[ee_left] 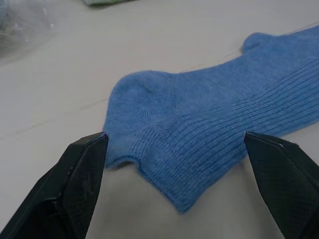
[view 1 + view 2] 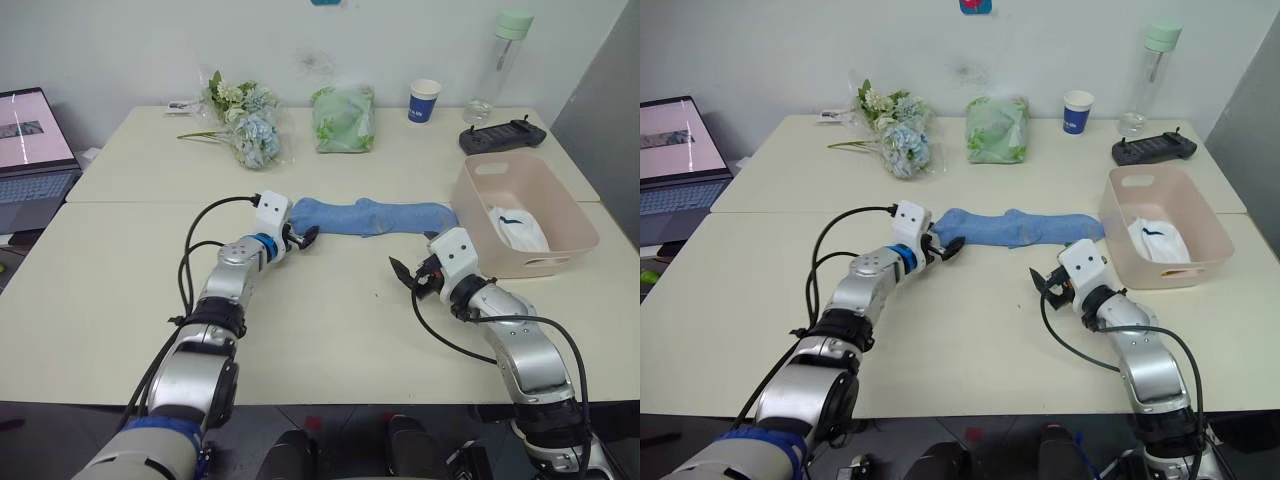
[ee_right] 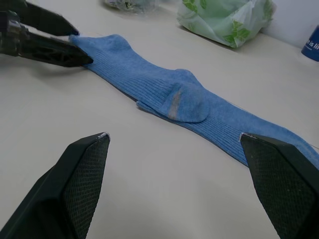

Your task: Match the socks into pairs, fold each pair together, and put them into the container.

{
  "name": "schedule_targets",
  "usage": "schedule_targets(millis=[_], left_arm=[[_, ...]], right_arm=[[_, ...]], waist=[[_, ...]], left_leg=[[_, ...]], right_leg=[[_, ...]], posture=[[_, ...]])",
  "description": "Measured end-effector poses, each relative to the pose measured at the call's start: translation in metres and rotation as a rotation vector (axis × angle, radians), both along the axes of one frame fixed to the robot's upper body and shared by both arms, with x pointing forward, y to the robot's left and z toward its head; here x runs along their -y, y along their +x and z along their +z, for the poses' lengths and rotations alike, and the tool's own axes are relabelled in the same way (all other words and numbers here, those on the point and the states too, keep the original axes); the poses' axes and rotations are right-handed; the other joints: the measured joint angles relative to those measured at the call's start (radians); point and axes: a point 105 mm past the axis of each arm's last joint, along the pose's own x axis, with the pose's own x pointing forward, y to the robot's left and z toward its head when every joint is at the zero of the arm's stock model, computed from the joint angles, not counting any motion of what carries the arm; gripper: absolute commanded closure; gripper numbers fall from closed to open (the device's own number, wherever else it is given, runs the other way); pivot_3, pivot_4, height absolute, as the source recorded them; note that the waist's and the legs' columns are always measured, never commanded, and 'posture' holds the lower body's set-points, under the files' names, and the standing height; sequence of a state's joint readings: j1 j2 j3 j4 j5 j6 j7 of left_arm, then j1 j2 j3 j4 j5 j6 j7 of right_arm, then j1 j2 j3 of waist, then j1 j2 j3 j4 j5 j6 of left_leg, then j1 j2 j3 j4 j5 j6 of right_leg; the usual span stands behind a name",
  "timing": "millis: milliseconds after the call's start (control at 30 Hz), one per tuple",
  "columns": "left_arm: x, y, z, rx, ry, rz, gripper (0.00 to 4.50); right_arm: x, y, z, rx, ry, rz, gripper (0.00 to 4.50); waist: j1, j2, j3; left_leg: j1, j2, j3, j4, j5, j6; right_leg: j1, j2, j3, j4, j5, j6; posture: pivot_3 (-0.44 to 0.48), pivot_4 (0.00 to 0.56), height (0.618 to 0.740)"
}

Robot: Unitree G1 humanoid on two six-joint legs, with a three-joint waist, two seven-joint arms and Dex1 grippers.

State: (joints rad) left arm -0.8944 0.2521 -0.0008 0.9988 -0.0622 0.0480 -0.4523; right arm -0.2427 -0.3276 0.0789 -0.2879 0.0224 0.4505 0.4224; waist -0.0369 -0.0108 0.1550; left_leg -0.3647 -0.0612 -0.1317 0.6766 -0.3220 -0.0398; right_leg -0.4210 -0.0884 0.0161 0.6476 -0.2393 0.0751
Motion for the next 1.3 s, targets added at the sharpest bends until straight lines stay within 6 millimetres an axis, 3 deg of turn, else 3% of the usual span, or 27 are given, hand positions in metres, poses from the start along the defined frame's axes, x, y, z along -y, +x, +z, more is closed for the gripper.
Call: schedule_targets(millis=[367, 667, 833, 1067, 1167, 1300], left_arm=[[0.0, 0.0, 0.0, 0.022, -0.02, -0.012, 4.37], [-0.009, -0.031, -0.007, 0.027, -0.066, -0.052, 4.44], [-0.031, -0.077, -0.013, -0.034, -0.079, -0.064, 4.44], [-0.042, -0.136, -0.019, -0.142, -0.096, -0.108, 4.44], [-0.039, -0.148, -0.02, -0.173, -0.106, -0.124, 4.44], [-0.041, -0.154, -0.021, -0.183, -0.111, -0.115, 4.44]], right_arm=[[0.002, 0.0, 0.005, 0.005, 0.02, -0.034, 0.0], [-0.007, 0.0, 0.003, -0.02, 0.015, 0.037, 0.0], [-0.015, -0.001, -0.005, -0.127, 0.073, 0.126, 0.0], [-0.03, 0.006, -0.008, -0.276, 0.148, 0.222, 0.0], [-0.035, 0.007, -0.01, -0.319, 0.164, 0.248, 0.0], [-0.042, -0.001, -0.028, -0.396, 0.071, 0.322, 0.0]], waist=[[0.001, 0.0, 0.0], [-0.006, 0.0, 0.0], [-0.02, 0.0, 0.0], [-0.017, 0.001, 0.0], [0.0, 0.001, 0.0], [0.005, 0.001, 0.0]], left_leg=[[0.0, 0.0, -0.001, 0.0, 0.0, 0.0], [0.0, 0.001, -0.001, 0.0, 0.0, 0.0], [0.001, 0.002, -0.001, -0.001, 0.0, 0.0], [0.001, 0.003, -0.001, -0.001, 0.0, 0.0], [0.001, 0.002, -0.001, -0.001, 0.0, 0.0], [0.001, 0.002, 0.0, -0.001, 0.0, 0.0]], right_leg=[[0.0, 0.0, 0.0, 0.0, 0.0, 0.0], [-0.001, 0.0, 0.001, 0.0, 0.0, 0.0], [0.0, 0.001, 0.001, 0.002, 0.0, 0.0], [0.0, 0.0, 0.002, 0.001, 0.0, 0.0], [0.0, 0.0, 0.001, 0.0, 0.0, 0.0], [0.0, 0.0, 0.002, -0.001, 0.0, 0.0]], posture=[[0.0, 0.15, 0.74], [0.0, 0.15, 0.74], [0.0, 0.15, 0.74], [0.0, 0.15, 0.74], [0.0, 0.15, 0.74], [0.0, 0.15, 0.74]])
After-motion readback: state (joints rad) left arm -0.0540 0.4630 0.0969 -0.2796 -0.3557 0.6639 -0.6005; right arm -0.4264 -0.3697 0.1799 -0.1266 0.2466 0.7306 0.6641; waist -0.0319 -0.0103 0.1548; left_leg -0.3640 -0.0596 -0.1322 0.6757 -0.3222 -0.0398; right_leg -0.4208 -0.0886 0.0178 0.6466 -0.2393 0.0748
